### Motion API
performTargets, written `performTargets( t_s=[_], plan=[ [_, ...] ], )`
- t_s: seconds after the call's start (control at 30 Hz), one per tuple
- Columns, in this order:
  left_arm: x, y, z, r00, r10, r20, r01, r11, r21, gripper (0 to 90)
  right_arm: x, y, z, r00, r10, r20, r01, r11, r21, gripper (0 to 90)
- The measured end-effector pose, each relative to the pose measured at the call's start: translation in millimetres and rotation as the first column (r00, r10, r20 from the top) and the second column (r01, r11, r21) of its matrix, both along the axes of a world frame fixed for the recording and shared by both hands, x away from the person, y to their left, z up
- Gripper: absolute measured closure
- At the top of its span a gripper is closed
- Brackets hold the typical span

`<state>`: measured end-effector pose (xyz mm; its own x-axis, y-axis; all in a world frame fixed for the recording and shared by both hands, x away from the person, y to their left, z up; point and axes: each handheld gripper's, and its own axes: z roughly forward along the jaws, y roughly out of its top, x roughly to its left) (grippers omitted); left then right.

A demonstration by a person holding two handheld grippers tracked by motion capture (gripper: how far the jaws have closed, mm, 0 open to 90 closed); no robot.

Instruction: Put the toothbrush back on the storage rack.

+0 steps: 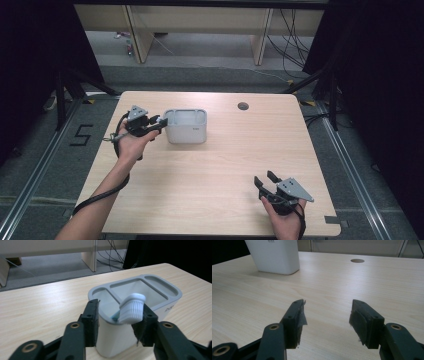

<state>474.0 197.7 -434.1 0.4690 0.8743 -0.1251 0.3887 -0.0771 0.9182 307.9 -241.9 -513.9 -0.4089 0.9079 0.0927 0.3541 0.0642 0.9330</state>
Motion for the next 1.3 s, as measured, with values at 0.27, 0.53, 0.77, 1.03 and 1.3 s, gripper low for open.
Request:
performTargets(
  t_s=[0.27, 0.53, 0.77, 1.03, 1.3],
  plan=[
    [-17.0, 7.3, -5.9, 1.0, -0.005, -0.009, 0.005, 1.0, 0.006, 50.1, 2.1, -2.4, -0.4, 0.9993, 0.006, 0.036, -0.005, 1.0, -0.029, 45.2],
    [-36.9, 9.3, -14.8, 0.9998, -0.021, -0.004, 0.021, 0.9997, 0.009, 47.4, 2.3, -2.0, -0.9, 0.999, 0.013, 0.042, -0.011, 0.999, -0.03, 45.2],
    [-54.7, 12.7, -26.0, 0.9996, -0.026, -0.005, 0.026, 0.9995, 0.019, 45.6, 2.3, -2.1, -1.0, 0.9989, 0.013, 0.044, -0.011, 0.999, -0.031, 45.2],
    [-74.1, 19.5, -36.5, 0.9997, -0.023, 0.01, 0.023, 0.9993, 0.028, 44.9, 2.7, -1.6, -1.5, 0.9984, 0.013, 0.055, -0.012, 1.0, -0.027, 45.2],
    [-90.3, 28.9, -47.8, 0.9999, -0.016, 0.005, 0.016, 0.9993, 0.033, 43.8, 2.5, -1.3, -1.5, 0.9985, 0.012, 0.054, -0.011, 1.0, -0.026, 45.2]
  ],
)
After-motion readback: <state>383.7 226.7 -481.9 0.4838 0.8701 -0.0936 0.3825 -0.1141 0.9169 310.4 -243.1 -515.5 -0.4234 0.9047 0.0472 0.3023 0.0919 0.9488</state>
